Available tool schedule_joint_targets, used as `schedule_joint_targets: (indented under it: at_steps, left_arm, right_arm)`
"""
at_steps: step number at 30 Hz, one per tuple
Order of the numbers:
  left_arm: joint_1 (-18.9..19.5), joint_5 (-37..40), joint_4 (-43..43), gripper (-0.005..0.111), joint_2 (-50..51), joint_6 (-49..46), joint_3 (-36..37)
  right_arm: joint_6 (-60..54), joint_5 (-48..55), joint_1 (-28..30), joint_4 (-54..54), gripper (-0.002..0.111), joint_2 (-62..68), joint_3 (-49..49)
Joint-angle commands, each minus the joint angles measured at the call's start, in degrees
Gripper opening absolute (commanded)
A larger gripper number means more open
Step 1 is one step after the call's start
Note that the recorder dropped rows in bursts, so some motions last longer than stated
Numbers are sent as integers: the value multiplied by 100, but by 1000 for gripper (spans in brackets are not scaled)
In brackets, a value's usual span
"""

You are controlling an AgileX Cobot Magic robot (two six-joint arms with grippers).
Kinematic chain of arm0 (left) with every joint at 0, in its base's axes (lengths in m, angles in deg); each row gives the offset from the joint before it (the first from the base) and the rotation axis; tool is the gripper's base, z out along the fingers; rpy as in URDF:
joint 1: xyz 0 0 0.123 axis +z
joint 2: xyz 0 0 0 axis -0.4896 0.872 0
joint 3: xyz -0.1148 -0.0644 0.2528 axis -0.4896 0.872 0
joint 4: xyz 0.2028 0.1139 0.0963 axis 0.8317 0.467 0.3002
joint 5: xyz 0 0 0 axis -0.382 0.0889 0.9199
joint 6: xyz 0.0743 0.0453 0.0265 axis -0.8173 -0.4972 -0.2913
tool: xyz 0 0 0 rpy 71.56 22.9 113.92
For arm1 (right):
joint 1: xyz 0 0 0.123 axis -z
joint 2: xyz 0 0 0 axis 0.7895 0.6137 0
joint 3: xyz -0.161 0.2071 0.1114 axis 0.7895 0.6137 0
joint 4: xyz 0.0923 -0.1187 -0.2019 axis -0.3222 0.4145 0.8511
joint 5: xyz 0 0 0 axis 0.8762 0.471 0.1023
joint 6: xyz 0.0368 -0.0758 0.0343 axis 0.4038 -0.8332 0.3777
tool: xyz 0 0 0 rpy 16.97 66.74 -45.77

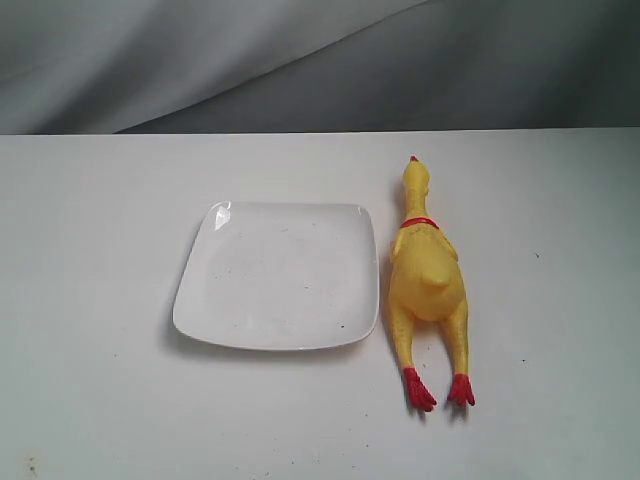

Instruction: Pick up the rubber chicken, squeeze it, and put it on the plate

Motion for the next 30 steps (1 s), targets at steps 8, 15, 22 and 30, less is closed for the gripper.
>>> schedule_joint_targets:
  at_steps: [8,15,22,30]
  left_arm:
    - [8,-33,-17,0,-15,13,30]
    - [8,-33,-17,0,-15,13,30]
    - [8,-33,-17,0,-15,13,30]
    - [8,-33,-17,0,-15,13,30]
  right_arm:
    - [-1735,3006,-390,-90,0,3367,-2431]
    - [-3448,3339,-747,-1696,11,5159,-2431]
    - [-2768,3387,-1296,-1094,58,5759,-2431]
    - [-2322,2896,-1296,-764,56,6292,-2431]
